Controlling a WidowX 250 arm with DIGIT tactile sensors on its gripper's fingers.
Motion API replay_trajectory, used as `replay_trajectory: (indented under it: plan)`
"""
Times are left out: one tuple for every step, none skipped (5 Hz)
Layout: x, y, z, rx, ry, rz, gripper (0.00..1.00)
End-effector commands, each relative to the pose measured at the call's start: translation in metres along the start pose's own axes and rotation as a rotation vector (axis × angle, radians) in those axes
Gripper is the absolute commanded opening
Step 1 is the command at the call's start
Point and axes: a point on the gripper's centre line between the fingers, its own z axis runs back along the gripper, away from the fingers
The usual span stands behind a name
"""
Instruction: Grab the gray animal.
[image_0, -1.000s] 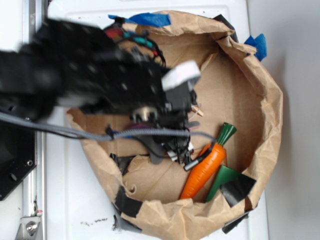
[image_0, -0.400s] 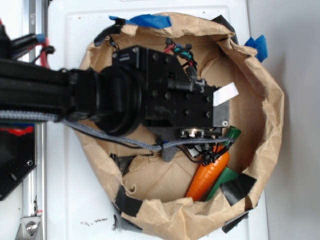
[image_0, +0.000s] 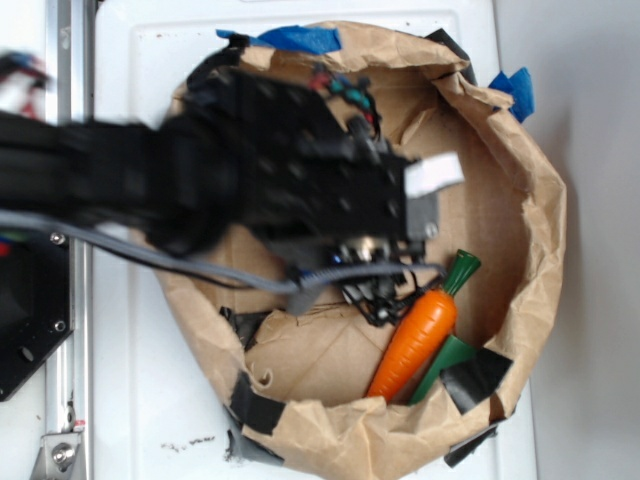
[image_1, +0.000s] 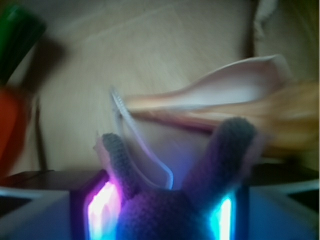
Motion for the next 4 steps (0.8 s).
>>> replay_trajectory:
  plan:
    - [0.021, 0.023, 0.113, -0.088, -0.143, -0.110, 0.00]
    - [0.033, 0.027, 0.151, -0.117, -0.114, -0.195, 0.00]
    - [0.037, 0.018, 0.149, -0.107, -0.108, -0.234, 0.00]
    - [0.023, 0.008, 0.146, -0.078, -0.108, -0.254, 0.00]
